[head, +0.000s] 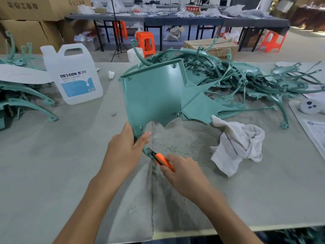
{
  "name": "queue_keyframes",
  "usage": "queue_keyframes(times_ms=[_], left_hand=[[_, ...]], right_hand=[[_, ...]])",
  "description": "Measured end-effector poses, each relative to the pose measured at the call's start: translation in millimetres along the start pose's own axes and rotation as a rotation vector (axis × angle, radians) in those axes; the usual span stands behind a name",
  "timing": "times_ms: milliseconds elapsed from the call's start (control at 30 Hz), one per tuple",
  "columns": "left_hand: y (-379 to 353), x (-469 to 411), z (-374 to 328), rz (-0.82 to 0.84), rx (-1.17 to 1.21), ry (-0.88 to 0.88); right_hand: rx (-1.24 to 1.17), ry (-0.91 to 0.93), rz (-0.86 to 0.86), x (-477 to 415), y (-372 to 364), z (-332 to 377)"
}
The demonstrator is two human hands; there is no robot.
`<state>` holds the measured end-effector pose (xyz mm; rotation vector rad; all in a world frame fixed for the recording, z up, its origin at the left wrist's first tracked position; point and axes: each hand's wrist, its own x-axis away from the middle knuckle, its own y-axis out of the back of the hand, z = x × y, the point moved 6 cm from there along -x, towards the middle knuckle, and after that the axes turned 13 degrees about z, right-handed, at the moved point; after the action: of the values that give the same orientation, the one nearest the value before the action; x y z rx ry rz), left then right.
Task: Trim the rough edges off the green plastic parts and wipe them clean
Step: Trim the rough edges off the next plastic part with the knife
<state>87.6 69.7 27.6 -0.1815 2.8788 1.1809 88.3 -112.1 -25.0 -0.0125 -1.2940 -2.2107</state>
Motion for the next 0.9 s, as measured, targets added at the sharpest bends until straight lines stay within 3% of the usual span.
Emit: queue_keyframes(times_ms=[300,467,633,900], left_hand=[[-5.5,3.1,-12.5,0.042,-0.085,0.038],[-7.0,11.5,-16.6,0.047,-0.102,0.022],[-14.6,10.3,-30.5,0.035,-0.153,-0.035],[-11.9,10.7,-19.6,0.037,-0.114,0.006]], right_hand=[[0.111,-0.019,-0.061,-0.5,-2.3,6.2],[0.153,-0.147,-0.140,15.7,15.9,-22.5],[0.096,-0.001,-0.123,22.6,-2.5,1.5],[0.053,-0.022,-0.137,12.5,-0.8,-1.7]])
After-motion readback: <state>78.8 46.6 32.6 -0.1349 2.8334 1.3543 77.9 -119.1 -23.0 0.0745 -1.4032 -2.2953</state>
